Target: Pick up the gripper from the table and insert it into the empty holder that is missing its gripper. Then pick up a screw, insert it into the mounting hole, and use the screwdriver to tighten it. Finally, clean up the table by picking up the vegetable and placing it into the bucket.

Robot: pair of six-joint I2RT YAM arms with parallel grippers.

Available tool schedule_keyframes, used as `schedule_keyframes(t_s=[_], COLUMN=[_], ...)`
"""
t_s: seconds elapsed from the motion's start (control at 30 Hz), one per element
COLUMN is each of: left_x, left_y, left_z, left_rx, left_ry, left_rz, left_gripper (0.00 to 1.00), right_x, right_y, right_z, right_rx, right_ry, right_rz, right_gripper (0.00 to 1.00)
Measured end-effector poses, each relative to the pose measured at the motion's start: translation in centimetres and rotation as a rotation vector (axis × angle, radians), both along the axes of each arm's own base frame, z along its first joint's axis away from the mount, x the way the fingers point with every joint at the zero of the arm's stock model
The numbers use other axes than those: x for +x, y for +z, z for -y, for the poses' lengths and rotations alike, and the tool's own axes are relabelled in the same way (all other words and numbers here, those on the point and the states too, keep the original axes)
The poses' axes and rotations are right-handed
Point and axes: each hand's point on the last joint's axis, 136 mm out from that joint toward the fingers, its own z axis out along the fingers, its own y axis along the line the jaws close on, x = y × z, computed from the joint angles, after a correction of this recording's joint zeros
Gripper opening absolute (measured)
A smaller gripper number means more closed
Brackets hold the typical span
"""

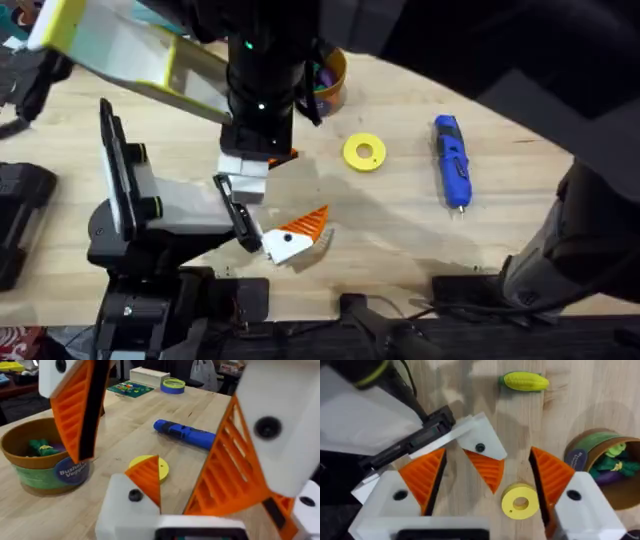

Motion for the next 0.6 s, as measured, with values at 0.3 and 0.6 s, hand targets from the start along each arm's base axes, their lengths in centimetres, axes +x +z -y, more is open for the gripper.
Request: schedule_keyframes(t_s=[0.3, 0.6], left_x=[0.0, 0.0], left_y=[0.0, 0.0], left_z=[0.0, 0.0], left_rx=[0.0, 0.0], left_ry=[-0.001, -0.001], left_rz=[0.001, 0.001], left_gripper=[0.986, 0.986], right_x=[0.3, 2.1], right_y=[1.2, 6.2], right_z=[0.1, 3.0], right_rx=[0.042, 0.165], right_ry=[-0.042, -0.203], right_rz=[0.0, 0.02], right_gripper=[0.995, 0.995])
